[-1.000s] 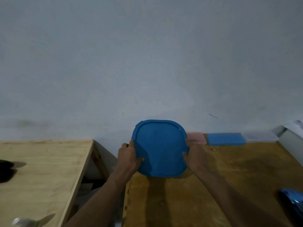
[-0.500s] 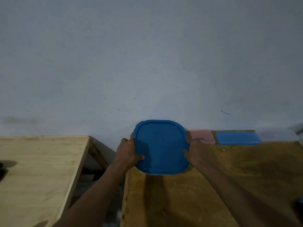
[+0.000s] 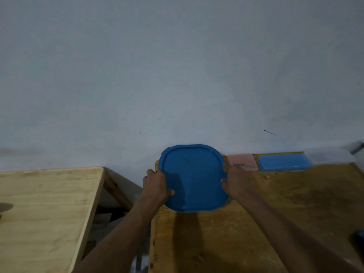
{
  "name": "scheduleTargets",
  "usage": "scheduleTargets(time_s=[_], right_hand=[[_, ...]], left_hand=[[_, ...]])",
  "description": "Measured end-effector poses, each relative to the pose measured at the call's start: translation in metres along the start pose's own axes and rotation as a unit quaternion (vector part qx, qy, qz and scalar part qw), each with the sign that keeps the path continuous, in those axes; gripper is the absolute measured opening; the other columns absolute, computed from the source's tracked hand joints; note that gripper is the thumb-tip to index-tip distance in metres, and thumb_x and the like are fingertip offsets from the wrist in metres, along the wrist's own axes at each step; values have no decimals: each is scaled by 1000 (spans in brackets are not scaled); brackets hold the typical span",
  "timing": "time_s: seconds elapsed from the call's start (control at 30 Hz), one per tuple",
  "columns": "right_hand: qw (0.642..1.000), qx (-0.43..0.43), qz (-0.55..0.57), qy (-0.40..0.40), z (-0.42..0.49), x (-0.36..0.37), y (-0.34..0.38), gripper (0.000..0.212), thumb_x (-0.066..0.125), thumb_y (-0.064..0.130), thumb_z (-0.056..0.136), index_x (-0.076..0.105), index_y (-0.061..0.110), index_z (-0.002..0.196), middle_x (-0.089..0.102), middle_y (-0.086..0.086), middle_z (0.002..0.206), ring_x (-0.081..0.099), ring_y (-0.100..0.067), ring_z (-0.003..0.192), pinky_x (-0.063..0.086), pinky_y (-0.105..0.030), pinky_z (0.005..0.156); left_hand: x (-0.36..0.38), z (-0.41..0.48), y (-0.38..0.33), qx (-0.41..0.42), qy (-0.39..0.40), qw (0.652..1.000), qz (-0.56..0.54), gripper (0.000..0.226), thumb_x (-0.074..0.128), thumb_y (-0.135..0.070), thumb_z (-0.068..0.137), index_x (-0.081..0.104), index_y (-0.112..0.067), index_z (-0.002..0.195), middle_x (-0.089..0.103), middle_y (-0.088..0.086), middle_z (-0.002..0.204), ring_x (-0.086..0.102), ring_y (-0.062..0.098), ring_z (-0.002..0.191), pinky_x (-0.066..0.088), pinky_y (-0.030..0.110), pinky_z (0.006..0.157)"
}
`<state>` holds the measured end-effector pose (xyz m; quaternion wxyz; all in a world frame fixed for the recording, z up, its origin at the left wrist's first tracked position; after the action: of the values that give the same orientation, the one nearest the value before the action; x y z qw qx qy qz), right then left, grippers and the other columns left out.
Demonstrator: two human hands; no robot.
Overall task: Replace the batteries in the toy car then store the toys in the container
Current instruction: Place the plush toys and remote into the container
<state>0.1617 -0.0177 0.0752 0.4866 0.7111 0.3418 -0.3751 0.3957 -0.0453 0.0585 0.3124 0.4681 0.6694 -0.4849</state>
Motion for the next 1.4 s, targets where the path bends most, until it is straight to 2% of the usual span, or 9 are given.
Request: scheduleTargets(time_s=[0.23,0.33,0.43,0.53,0.7,0.8,1.0,1.17,1.4], right_hand=[[998,-16,-62,25,6,-7,7,24,57,3,89,59,5,113,56,-11,120,57,-20,95,50,-27,81],[989,-80,-119,29,7,-2,6,45,57,1,88,49,8,132,27,-9,149,45,-25,121,44,-32,99],[974,-131,-169,79,13,-5,8,69,56,3,90,23,12,149,6,-8,160,17,-29,144,26,-37,116],[952,-155,-215,151,23,-6,9,68,59,16,91,23,7,148,20,-12,157,14,-30,144,25,-40,116],[945,-126,-211,218,27,-6,5,114,76,57,67,14,14,151,6,-5,161,-1,-28,148,16,-46,119],[942,-135,-223,210,28,-4,5,117,78,58,64,13,13,151,8,-7,160,2,-30,147,17,-47,119],[940,-142,-233,206,32,0,8,114,80,56,63,19,10,148,17,-11,157,9,-32,144,23,-45,115],[951,-129,-182,213,27,-4,0,119,77,54,68,5,13,153,-3,-4,162,-8,-26,148,10,-43,119],[952,-122,-192,206,24,1,4,121,80,51,67,6,10,153,-1,-7,161,-9,-30,147,11,-46,119]], left_hand=[[-2,-4,-6,8,-5,999,39,68,77,-31,79,43,-5,132,40,13,127,44,29,116,49,39,96],[-2,-6,-11,70,-30,995,69,100,79,-26,77,13,-14,151,19,13,149,29,32,134,45,45,104],[-3,1,-17,140,21,985,101,109,76,-17,81,-4,-13,154,-4,7,162,3,28,149,29,45,116],[-5,11,-19,150,90,976,129,103,72,-17,85,-5,-8,154,-7,8,163,3,25,150,17,35,121],[-10,17,-18,168,138,965,147,102,71,-28,86,-3,-7,154,-9,9,162,6,24,150,14,32,120],[-8,18,-17,163,157,964,142,119,79,-38,76,-7,-8,153,-12,8,162,1,25,150,12,34,121],[-3,22,-19,162,151,963,153,125,82,-40,72,-6,-5,153,-12,11,162,1,26,150,14,33,122],[1,24,-18,151,156,965,147,125,82,-37,72,-9,-5,153,-15,11,161,-3,26,150,11,34,122],[1,17,-22,130,140,966,173,126,83,-34,72,-9,-5,152,-13,11,162,-2,27,150,13,46,122]])
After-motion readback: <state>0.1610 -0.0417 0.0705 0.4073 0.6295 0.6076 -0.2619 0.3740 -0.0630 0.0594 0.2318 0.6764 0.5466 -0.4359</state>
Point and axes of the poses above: each hand's wrist, its own z-axis towards the middle knuckle, its own x-axis out of the palm, y = z × x, the point moved 2 cm from there along z, towards the middle knuckle
